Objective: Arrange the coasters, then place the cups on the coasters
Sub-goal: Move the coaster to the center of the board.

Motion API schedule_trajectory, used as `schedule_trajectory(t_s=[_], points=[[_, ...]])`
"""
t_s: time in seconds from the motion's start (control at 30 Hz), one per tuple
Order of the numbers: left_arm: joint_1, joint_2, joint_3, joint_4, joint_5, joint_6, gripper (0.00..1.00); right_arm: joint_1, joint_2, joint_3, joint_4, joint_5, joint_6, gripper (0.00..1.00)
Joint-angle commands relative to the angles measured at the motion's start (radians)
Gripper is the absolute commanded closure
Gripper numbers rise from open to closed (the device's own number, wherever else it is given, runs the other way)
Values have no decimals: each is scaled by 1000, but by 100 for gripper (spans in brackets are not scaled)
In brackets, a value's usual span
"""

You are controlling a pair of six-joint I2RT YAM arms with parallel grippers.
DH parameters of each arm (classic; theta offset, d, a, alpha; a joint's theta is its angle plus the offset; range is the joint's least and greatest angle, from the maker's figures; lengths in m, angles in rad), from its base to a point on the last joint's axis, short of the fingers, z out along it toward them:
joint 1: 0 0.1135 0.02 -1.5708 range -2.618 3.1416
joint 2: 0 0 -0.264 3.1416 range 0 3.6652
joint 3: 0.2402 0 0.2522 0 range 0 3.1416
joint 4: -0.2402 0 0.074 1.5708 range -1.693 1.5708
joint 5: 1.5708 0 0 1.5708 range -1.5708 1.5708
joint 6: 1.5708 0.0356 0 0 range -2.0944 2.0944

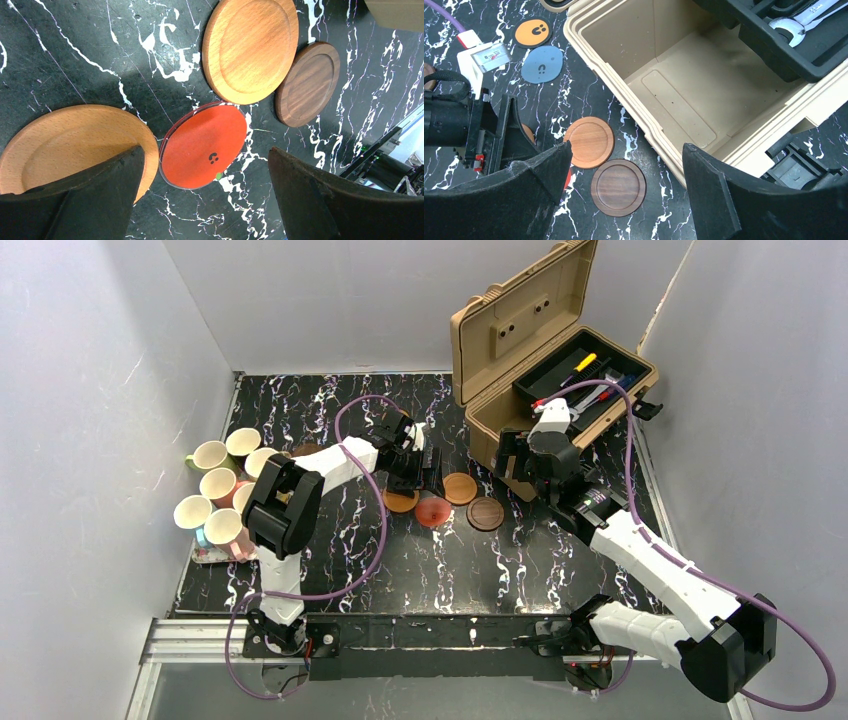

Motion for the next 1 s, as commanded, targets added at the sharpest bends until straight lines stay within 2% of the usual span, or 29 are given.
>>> schedule_trajectory(t_s=[0.0, 0.73, 0.97], points=[[-22, 54, -26, -125, -4, 2, 7, -4, -8, -4, 23, 19, 4, 11], [-22, -13, 12, -75, 44, 25, 7, -4, -1, -3, 26, 11, 6, 11], [-22, -99, 31, -63, -41, 59, 6, -4, -4, 0, 22, 18, 4, 11]])
